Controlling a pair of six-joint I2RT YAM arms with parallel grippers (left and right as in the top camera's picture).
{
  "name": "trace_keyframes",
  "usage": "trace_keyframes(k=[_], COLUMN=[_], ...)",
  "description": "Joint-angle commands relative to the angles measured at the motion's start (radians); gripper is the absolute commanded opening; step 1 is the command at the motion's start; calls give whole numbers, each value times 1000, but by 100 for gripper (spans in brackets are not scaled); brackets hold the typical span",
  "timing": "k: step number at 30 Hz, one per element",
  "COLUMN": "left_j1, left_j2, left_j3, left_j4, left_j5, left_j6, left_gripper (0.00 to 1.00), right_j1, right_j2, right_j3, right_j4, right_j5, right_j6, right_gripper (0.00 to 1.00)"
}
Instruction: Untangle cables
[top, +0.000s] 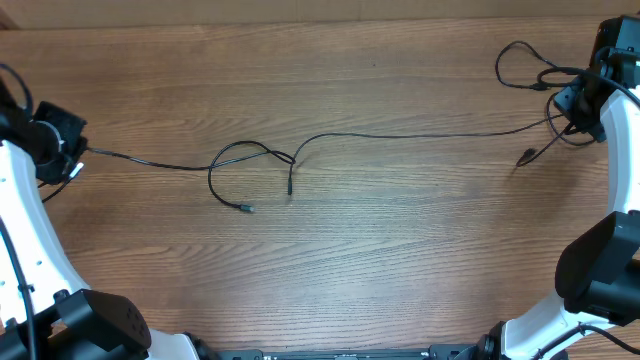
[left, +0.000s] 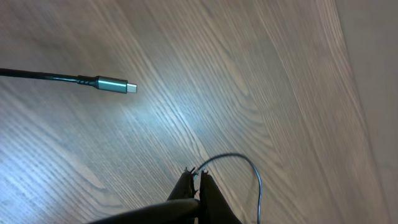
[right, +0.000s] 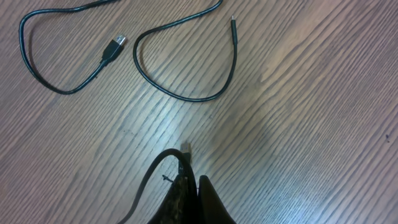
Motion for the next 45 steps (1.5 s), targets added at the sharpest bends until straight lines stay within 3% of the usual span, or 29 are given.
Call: trace_keyframes(k=[1,8,10,11,13,14,15,16,17,18,19,23,29,41,45], left_j1=[-3,-148,-235,-271,-350,-369,-383,-393,-399,-401,-401,-397,-404,-523,-523], left_j2=[-9,14,22,24,24,24,25,25,25,25,25,25,25,172,266], left_j3=[6,-126,-230,-270,-353,-367,-374,-375,-374,-373,-369,-299,-214,-216,-216], left_j4=[-7,41,120,159,250,262,266,265,265,266,268,247,232,219,219], left_j5=[10,63,66,66,64,62,61,62,63,65,79,174,363,264,250], left_j6=[-6,40,40,40,51,54,61,76,90,97,117,249,270,219,210], left_gripper=[4,4,4,4,8,13,25,49,79,93,100,100,100,100,89], right_j1=[-4,12,38,47,80,87,99,109,122,127,138,171,252,458,533], right_j2=[-12,-12,-12,-12,-10,-10,-10,-10,-9,-8,-6,0,0,0,0], right_j3=[-7,-9,-18,-22,-26,-26,-26,-26,-26,-26,-26,-27,-27,-98,-163], right_j4=[-4,-66,-88,-89,-79,-74,-66,-61,-56,-55,-51,-36,7,74,120], right_j5=[-77,-180,-181,-181,-180,-180,-181,-180,-181,-181,-180,-185,-494,-495,-504], right_j6=[8,7,3,-1,-53,-61,-78,-84,-84,-84,-85,-137,-233,-171,-166], right_gripper=[4,4,9,17,59,70,79,84,86,86,89,98,100,95,92])
